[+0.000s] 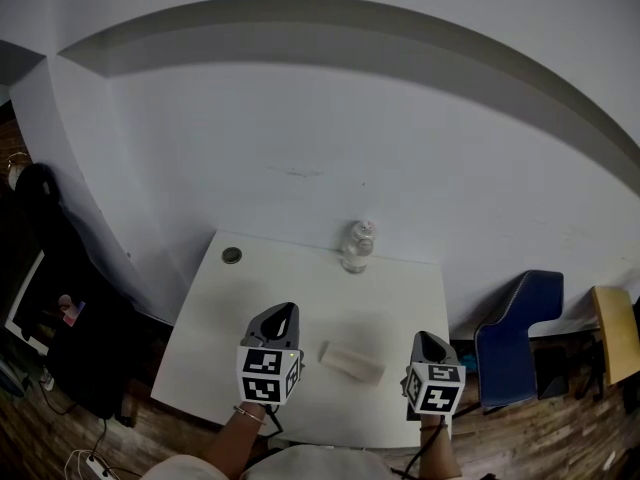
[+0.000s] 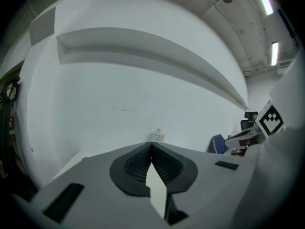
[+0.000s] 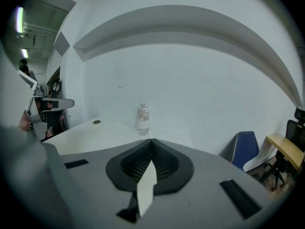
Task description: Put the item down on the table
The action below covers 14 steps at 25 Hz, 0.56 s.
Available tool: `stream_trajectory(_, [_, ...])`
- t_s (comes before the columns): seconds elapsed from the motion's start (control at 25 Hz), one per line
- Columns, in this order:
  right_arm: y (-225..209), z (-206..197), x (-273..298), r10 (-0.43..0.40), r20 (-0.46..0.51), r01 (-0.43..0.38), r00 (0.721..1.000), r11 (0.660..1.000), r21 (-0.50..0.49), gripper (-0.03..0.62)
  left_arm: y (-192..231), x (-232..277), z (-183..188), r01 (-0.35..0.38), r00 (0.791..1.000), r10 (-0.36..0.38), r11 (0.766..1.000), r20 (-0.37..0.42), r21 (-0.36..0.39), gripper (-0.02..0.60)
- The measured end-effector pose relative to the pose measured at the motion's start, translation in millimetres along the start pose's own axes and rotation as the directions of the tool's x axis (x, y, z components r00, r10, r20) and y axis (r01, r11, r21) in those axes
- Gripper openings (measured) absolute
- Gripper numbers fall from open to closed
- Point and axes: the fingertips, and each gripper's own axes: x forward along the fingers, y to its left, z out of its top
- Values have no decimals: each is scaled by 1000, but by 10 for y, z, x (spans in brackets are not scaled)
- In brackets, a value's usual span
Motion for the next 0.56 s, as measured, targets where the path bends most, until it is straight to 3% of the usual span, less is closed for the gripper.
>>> stream_trajectory(0.56, [-49, -4, -182, -24, -1, 24, 1000, 999, -25, 33, -78, -88, -20, 22, 1000, -22, 1000, 4, -7, 18])
